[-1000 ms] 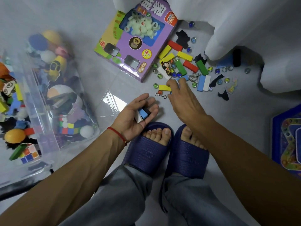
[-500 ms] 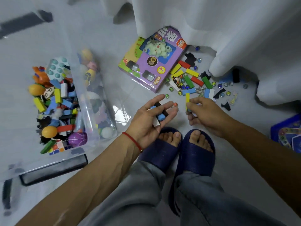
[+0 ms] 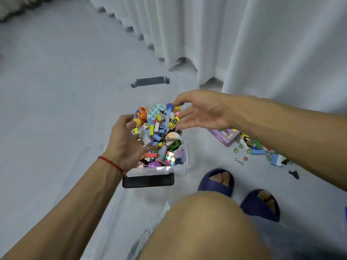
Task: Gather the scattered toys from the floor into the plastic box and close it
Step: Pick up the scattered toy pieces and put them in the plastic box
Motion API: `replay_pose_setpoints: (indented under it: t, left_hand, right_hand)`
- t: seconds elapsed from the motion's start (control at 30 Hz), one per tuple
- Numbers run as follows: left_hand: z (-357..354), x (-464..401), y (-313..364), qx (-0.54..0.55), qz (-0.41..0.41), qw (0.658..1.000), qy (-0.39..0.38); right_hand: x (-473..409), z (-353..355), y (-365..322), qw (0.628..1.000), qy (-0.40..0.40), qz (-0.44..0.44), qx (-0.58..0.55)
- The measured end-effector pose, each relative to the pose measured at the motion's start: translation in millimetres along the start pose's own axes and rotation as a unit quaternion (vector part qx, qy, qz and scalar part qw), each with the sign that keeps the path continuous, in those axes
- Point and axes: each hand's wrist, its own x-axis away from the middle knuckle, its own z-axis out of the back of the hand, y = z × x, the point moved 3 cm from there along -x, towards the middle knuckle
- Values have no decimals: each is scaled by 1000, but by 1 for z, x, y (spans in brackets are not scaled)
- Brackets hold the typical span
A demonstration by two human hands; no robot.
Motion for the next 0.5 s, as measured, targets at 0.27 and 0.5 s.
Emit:
replay_pose_setpoints:
  t: [0.27,0.5]
  left_hand:
    - [-52,-25,-16,-233,-153,960,-21]
    - [-147,-71,-152,-371,-109,903,-190]
  right_hand:
    - [25,131,57,891,241,15,383]
    - [-6,226,217,776,262,-58,571]
